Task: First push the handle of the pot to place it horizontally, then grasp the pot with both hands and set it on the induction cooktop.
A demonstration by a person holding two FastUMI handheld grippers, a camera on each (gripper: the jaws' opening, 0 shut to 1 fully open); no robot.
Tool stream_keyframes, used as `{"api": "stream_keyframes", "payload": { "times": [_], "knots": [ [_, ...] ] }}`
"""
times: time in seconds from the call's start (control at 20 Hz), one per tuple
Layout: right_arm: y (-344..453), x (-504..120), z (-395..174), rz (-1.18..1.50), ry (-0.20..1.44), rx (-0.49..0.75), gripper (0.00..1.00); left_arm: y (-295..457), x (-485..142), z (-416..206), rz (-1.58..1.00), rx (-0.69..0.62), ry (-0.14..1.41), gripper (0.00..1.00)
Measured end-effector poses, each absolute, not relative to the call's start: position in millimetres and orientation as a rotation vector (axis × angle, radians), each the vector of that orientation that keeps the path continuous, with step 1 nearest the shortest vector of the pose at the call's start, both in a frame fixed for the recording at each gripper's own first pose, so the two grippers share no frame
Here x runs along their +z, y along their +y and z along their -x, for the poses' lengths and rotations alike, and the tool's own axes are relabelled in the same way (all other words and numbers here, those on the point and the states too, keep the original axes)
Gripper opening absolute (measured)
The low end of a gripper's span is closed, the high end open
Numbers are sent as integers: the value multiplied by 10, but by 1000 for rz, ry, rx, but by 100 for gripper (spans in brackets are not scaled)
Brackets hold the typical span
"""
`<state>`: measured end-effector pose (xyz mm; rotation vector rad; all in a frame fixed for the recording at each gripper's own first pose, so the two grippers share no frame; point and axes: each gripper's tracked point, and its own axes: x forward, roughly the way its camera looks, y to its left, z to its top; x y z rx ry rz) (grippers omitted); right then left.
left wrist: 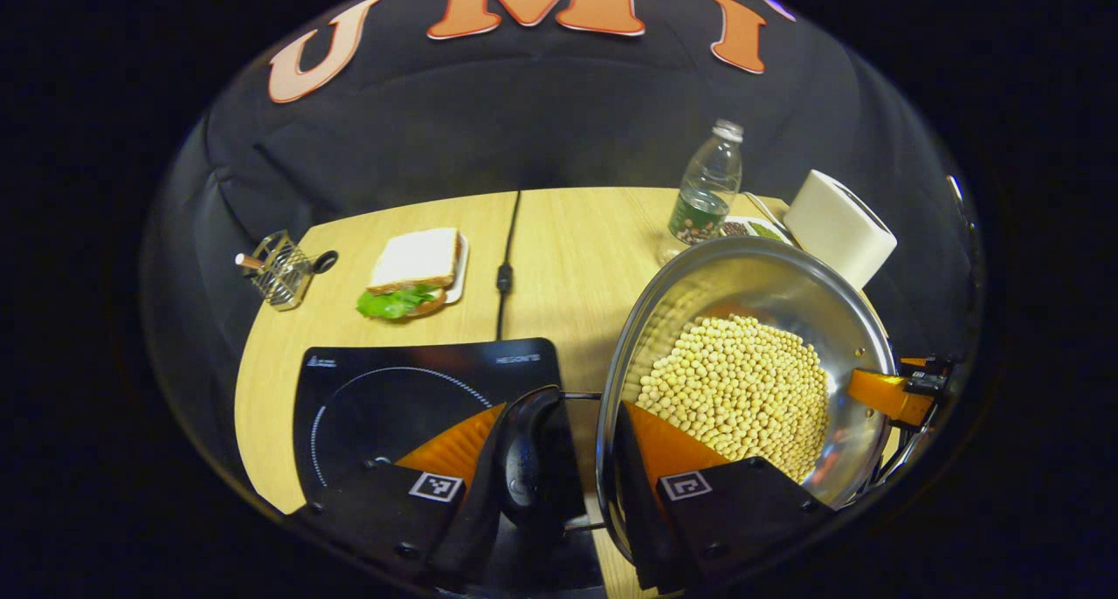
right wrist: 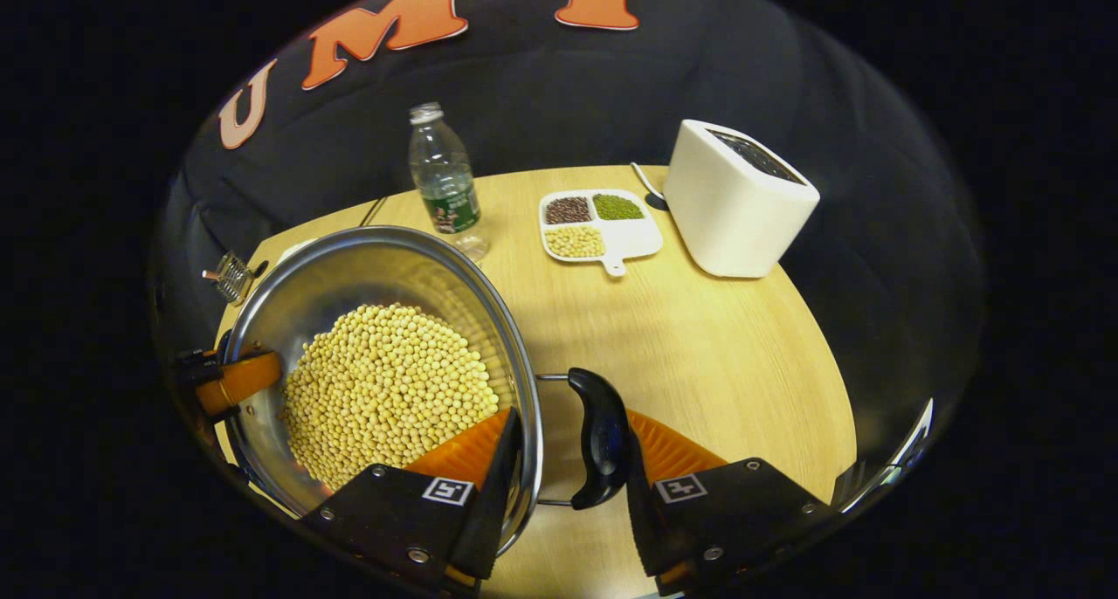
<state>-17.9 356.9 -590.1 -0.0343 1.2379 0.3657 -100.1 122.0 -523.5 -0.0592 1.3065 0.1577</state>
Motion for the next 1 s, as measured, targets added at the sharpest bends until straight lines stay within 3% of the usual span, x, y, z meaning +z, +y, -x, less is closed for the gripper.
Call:
{"api": "stream_keyframes", "payload": {
  "times": [0.05, 0.1, 0.25, 0.3, 0.35, 0.85, 0.9, 1.0],
  "knots": [
    [3589, -5934, 165, 36, 1226, 381, 57, 1301, -5135, 1006, 59, 172, 1299, 68],
    [3585, -5965, 172, 38, 1214, 396, 61, 1395, -5048, 1003, 56, 183, 1286, 68],
    [3602, -6004, 122, 42, 1178, 436, 61, 1683, -4852, 1049, 53, 218, 1257, 68],
    [3590, -6006, 97, 50, 1173, 452, 56, 1777, -4796, 1081, 56, 236, 1253, 68],
    [3606, -6021, 81, 55, 1171, 468, 61, 1857, -4695, 1098, 56, 251, 1250, 68],
    [3656, -6082, -145, 87, 1143, 606, 61, 2810, -4284, 1412, 48, 365, 1236, 67],
    [3654, -6079, -153, 89, 1144, 612, 57, 2864, -4281, 1401, 57, 374, 1242, 67],
    [3670, -6065, -175, 94, 1144, 617, 61, 3000, -4267, 1425, 73, 392, 1250, 67]
  ]
}}
